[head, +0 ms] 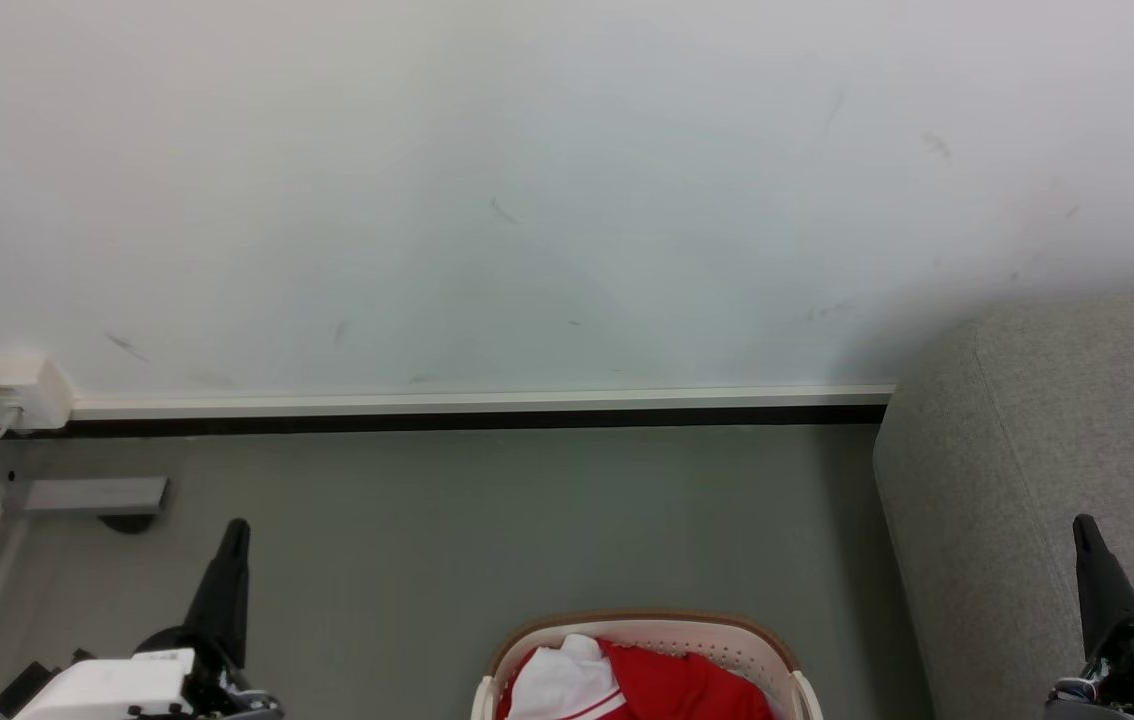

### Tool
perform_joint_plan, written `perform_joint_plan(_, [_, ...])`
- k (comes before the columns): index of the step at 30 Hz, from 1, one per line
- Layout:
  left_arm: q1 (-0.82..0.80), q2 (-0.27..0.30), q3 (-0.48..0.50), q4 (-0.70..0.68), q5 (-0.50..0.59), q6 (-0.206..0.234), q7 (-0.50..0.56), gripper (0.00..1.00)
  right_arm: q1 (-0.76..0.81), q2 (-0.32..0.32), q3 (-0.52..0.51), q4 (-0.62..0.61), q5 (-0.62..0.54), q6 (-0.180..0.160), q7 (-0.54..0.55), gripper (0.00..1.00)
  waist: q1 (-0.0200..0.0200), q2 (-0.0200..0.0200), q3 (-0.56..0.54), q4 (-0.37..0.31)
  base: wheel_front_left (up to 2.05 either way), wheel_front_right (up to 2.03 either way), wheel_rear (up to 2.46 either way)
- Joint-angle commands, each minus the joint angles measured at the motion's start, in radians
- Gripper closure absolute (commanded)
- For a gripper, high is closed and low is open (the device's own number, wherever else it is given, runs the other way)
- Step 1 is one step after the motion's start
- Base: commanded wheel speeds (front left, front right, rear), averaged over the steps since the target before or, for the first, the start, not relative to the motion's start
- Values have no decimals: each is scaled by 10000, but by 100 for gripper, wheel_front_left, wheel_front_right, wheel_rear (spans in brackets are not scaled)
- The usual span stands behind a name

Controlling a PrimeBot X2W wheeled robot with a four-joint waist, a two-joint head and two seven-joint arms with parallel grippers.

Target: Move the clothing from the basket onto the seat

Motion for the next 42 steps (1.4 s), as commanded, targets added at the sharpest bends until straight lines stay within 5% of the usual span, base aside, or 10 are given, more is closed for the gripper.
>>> perform_joint_plan(1, [-67,83,20,-29,-142,-16,9,100,-10,-71,3,-24,31,-33,-50,100,0,0,0,0,0,0,0])
perform_joint_plan(42, [-67,84,20,-29,-142,-16,9,100,-10,-71,3,-24,30,-33,-50,100,0,0,0,0,0,0,0])
